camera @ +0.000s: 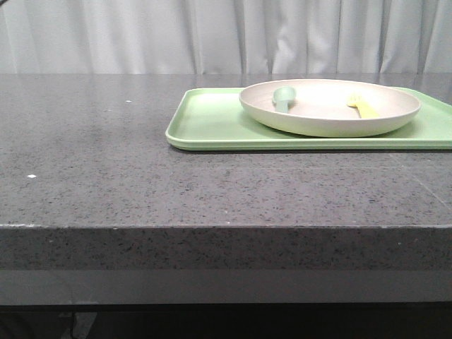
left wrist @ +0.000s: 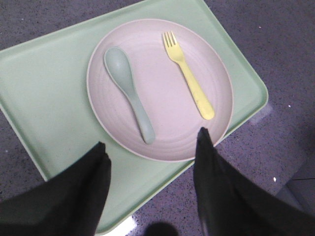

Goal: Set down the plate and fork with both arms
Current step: 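Release the plate and raise the left gripper away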

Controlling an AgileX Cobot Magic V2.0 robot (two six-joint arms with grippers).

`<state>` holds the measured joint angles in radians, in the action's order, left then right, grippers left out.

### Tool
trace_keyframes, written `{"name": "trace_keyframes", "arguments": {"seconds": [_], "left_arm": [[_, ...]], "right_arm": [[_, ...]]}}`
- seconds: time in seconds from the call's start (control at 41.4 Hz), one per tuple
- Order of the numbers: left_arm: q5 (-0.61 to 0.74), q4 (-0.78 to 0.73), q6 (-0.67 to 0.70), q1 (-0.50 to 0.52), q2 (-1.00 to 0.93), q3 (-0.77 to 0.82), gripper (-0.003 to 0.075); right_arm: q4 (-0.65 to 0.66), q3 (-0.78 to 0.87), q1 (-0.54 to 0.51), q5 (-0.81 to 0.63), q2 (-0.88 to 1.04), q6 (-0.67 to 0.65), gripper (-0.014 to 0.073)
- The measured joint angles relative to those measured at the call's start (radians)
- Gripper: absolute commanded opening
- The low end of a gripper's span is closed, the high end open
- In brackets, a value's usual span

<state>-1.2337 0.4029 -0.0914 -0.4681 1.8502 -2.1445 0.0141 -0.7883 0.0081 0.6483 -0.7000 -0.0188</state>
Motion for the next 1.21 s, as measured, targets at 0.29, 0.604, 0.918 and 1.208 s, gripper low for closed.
{"name": "trace_keyframes", "arguments": {"seconds": [0.29, 0.604, 0.918, 1.208], "left_arm": [[0.148, 0.092, -0.163, 0.110, -0.301, 0.446, 0.0378], [0.169, 0.343, -0.529, 0.356, -0.663, 0.949, 0.0378], [0.154, 0.373, -0.637, 0.412, -0.956, 1.214, 0.0378], [0.154, 0.371, -0.638, 0.412, -1.021, 1.235, 0.0378]], "right_arm": [[0.000, 0.000, 0.000, 0.000, 0.000, 0.000, 0.0636], [-0.014, 0.000, 0.000, -0.021, 0.000, 0.000, 0.0636], [-0.146, -0.102, 0.056, 0.100, -0.112, 0.030, 0.0635], [-0.153, -0.259, 0.259, 0.197, -0.349, 0.062, 0.0635]]}}
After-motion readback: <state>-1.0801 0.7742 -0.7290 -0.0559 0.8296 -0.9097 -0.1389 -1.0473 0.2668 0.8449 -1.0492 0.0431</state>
